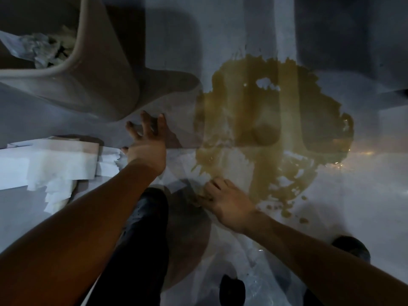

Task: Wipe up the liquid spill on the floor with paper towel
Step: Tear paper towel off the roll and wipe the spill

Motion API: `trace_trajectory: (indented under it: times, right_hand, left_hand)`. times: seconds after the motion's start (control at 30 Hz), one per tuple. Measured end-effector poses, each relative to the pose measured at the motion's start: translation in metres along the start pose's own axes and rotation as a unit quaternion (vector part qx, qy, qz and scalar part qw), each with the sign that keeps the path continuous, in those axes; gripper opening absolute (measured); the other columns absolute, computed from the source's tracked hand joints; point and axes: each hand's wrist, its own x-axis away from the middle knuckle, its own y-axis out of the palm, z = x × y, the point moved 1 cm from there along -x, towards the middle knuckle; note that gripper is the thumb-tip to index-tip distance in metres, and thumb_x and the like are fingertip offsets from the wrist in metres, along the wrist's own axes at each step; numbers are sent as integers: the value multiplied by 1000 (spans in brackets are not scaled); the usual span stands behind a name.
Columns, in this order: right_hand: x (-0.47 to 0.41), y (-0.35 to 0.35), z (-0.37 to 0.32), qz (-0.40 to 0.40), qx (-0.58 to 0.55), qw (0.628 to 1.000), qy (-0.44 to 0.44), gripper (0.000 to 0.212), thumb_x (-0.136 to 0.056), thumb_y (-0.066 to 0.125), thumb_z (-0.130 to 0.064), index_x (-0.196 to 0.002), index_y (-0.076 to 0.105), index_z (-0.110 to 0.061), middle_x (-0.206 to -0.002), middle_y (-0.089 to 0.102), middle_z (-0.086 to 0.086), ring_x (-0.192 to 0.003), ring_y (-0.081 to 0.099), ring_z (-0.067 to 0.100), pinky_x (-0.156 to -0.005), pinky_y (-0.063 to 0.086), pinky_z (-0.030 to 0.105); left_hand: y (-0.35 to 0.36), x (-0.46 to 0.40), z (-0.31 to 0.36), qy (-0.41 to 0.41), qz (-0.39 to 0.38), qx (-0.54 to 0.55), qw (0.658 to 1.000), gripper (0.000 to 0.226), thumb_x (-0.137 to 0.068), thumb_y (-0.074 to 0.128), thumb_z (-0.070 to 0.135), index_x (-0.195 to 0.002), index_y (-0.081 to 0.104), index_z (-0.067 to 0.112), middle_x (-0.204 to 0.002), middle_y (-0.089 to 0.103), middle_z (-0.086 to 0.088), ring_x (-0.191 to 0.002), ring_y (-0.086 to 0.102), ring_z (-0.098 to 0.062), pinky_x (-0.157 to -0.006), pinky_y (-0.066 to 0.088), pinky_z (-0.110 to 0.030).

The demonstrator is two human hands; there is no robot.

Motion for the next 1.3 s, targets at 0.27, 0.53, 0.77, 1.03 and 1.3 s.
trace_trajectory:
  times: [0.27,0.53,0.77,1.03,1.3]
  right_hand:
    - [-21,-39,71,121,-7,953,277,28,-91,59,-12,-112,72,-24,-96,49,9,-88,47,32,-66,47,37]
    - [-15,-22,22,29,27,990,137,36,-89,59,-24,-124,64,-19,-107,56,6,-105,47,31,-79,43,41]
    - [-31,-35,25,22,-18,973,227,42,-90,63,-19,-129,52,-32,-120,42,10,-105,43,31,-71,50,40]
    - [-44,-41,86,150,-67,926,340,27,-96,56,-29,-119,70,-29,-127,43,11,-111,48,32,-96,45,37]
    - [-41,-43,79,63,-67,973,209,31,-88,63,-5,-111,76,-21,-114,63,3,-101,60,28,-91,51,30]
  left_hand:
    - [-1,0,2,-7,-8,6,1000,107,-96,58,13,-153,-28,38,-162,-36,-8,-147,-21,-53,-102,28,-82]
    - [-1,1,2,-2,-7,12,1000,107,-95,61,18,-154,-27,36,-162,-35,-9,-146,-21,-54,-102,30,-81]
    - [1,-2,0,-2,-7,13,1000,111,-94,61,13,-152,-29,39,-161,-37,-7,-147,-22,-52,-102,27,-83]
    - [4,-1,-1,4,9,5,1000,111,-93,63,12,-154,-26,37,-163,-34,-8,-146,-21,-54,-100,30,-82]
    - [-1,4,-4,8,20,15,1000,108,-91,57,3,-155,-23,39,-164,-31,-6,-148,-21,-52,-100,36,-78]
